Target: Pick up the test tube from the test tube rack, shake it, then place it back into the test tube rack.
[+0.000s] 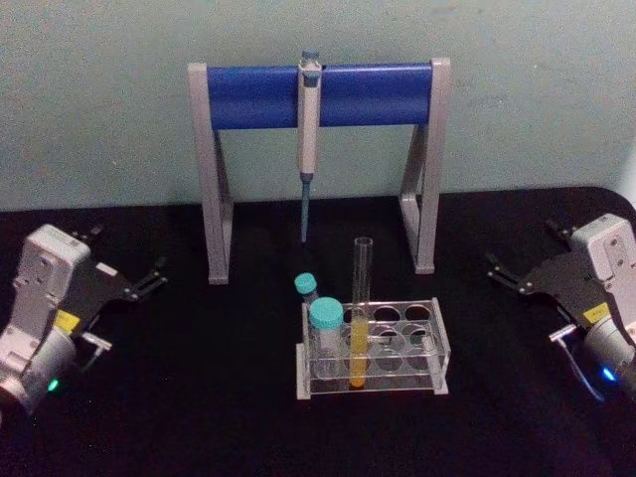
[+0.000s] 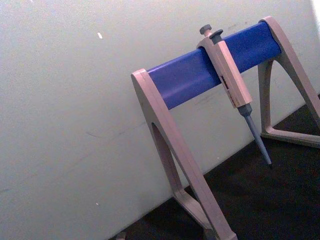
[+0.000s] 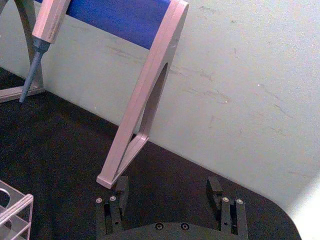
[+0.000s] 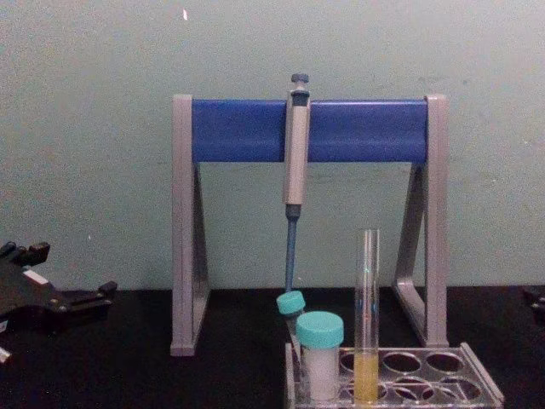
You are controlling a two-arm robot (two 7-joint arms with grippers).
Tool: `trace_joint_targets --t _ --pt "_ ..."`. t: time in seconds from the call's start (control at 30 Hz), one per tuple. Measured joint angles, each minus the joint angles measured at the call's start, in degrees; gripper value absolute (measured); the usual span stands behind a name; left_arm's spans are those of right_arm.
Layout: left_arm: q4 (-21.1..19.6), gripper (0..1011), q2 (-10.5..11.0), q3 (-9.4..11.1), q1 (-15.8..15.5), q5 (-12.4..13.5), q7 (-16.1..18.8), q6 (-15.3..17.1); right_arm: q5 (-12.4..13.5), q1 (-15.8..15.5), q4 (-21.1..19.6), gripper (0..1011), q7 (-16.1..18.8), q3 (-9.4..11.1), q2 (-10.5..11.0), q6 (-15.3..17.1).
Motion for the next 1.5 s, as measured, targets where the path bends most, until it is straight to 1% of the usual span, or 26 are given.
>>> trace_joint_targets --t 1.5 --pt "0.0 1001 0.0 0.0 0.0 0.0 0.0 0.0 0.0 0.0 0.0 1001 0.0 0.0 0.0 0.0"
